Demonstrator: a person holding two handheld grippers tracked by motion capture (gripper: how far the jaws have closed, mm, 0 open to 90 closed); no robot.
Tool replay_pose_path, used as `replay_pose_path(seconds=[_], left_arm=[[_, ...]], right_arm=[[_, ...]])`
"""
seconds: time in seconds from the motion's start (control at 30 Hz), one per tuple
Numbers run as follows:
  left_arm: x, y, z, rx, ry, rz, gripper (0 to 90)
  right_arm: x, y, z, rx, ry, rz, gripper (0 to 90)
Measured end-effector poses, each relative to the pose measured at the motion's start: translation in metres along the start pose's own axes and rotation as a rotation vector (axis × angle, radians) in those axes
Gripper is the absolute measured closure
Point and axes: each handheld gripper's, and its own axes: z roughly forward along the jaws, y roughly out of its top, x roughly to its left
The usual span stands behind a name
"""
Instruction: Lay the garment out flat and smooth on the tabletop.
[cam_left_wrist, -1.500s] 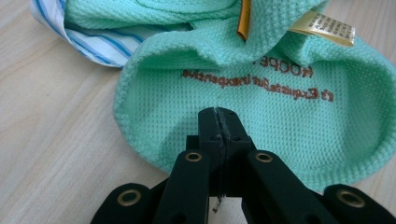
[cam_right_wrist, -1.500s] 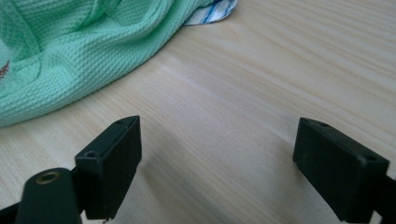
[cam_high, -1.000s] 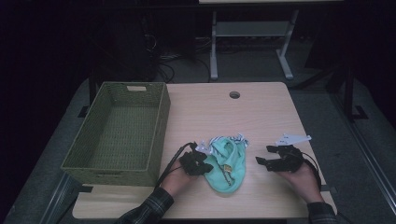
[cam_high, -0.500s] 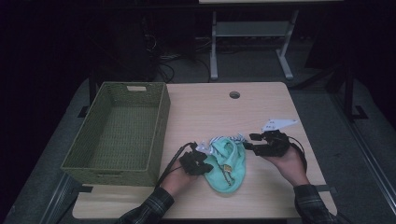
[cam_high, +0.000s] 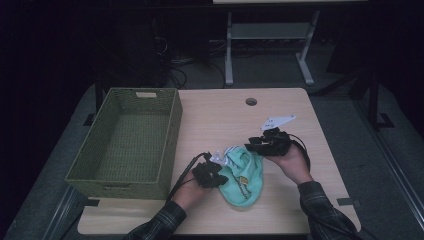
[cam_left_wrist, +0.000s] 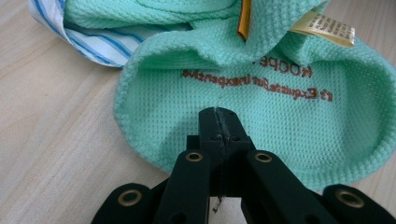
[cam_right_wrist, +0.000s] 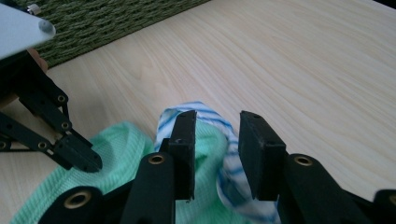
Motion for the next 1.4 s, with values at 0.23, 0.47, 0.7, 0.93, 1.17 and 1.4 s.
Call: replay_pose_path(seconds=[0.23, 0.47, 0.7, 0.93, 1.17, 1.4], left_arm=[[0.0, 0.0, 0.0, 0.004, 0.001, 0.006, 89.4], [0.0, 0.0, 0.0, 0.009, 0.001, 0.015, 89.4], [0.0, 0.0, 0.0, 0.005, -0.001, 0.007, 89.4], [0.0, 0.0, 0.0, 0.01, -0.001, 0.007, 89.4], [0.0, 0.0, 0.0, 0.011, -0.002, 0.004, 89.4], [-0.001, 0.0, 0.0, 0.01, -0.002, 0.002, 89.4]], right_arm=[[0.008, 0.015, 0.023, 0.032, 0.025, -0.043, 69.1], [0.014, 0.019, 0.045, 0.073, 0.044, -0.052, 69.2], [0.012, 0.015, 0.062, 0.131, 0.043, -0.059, 69.1], [0.011, 0.01, 0.075, 0.167, 0.049, -0.055, 67.4], [0.015, 0.005, 0.086, 0.213, 0.038, -0.095, 67.1], [0.019, 0.003, 0.09, 0.215, -0.016, -0.142, 82.6]])
